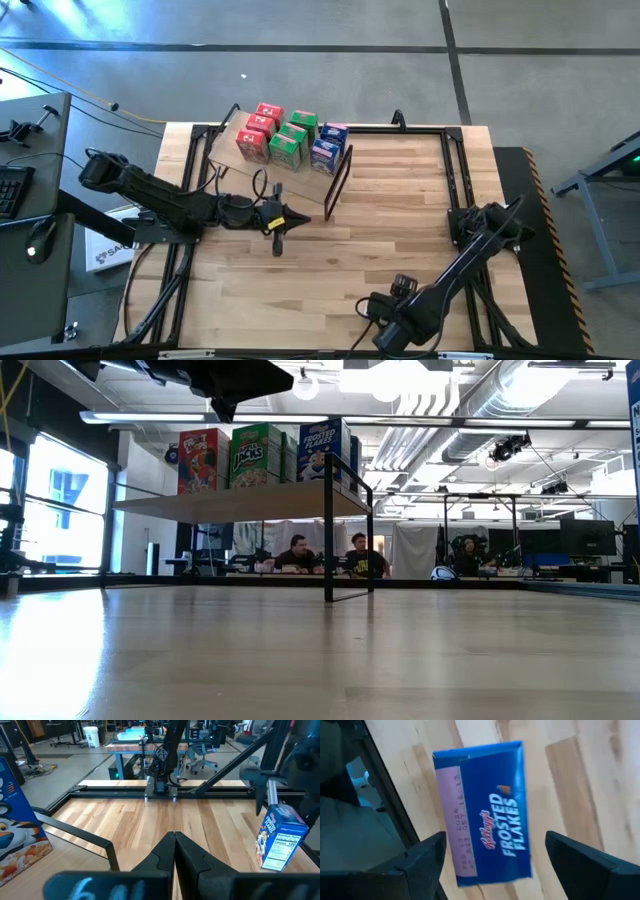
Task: Stack cereal on shelf
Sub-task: Put the blue cereal box on the shelf aligned with the other blue cereal box
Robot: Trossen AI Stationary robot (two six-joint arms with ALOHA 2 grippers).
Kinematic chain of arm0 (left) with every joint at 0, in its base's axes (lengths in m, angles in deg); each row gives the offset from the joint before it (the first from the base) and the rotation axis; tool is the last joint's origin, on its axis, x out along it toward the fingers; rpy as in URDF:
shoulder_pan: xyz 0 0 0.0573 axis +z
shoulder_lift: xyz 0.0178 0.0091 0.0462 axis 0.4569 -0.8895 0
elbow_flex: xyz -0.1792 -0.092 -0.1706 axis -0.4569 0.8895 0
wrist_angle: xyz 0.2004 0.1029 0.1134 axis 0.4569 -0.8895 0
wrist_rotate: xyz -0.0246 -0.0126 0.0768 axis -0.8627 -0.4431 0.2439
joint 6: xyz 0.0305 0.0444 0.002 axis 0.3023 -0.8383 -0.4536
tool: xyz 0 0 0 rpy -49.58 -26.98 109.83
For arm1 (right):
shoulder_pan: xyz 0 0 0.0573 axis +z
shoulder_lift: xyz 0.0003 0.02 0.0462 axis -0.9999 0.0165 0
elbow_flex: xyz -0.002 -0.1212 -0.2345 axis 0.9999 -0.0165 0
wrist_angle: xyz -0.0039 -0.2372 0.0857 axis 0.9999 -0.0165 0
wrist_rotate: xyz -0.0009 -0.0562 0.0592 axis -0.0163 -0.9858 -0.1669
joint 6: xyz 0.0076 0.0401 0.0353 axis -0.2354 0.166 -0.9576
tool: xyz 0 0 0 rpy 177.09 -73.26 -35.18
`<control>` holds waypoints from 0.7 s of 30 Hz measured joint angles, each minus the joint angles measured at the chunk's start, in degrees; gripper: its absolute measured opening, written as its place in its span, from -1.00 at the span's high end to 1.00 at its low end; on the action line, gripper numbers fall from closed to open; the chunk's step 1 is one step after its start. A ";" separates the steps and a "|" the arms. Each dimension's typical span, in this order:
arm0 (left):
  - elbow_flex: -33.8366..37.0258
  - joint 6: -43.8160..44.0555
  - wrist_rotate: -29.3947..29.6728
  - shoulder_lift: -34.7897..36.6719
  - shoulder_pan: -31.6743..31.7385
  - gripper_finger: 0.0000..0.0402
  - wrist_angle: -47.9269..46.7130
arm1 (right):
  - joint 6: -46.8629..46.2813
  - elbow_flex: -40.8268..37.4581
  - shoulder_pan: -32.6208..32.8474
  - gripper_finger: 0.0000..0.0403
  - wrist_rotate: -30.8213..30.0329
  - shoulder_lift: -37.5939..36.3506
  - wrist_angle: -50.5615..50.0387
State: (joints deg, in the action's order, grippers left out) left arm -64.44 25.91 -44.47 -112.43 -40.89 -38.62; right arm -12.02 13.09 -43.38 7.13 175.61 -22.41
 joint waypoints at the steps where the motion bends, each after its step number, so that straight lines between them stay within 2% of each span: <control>1: 0.03 0.00 0.02 0.00 -0.14 1.00 0.05 | -0.52 -0.68 -0.08 -0.58 0.45 0.00 0.94; 6: 4.91 1.24 -0.22 -0.04 -0.16 1.00 7.64 | -0.55 -3.19 -0.29 -0.55 2.33 0.00 5.62; 11: 10.83 4.01 -1.35 0.28 0.19 1.00 16.01 | -0.56 -3.56 -0.29 -0.33 2.28 0.00 7.07; 16: 13.23 4.13 -0.49 2.76 0.19 1.00 16.61 | -0.49 -3.56 -0.41 -0.07 2.24 0.00 7.96; 21: 15.35 3.20 -0.37 7.63 0.92 1.00 16.53 | 0.54 -3.04 -1.21 0.03 2.25 0.00 8.73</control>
State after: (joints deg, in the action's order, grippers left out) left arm -49.09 29.10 -44.83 -104.80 -39.97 -22.09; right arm -11.48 10.05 -44.59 9.38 175.61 -13.68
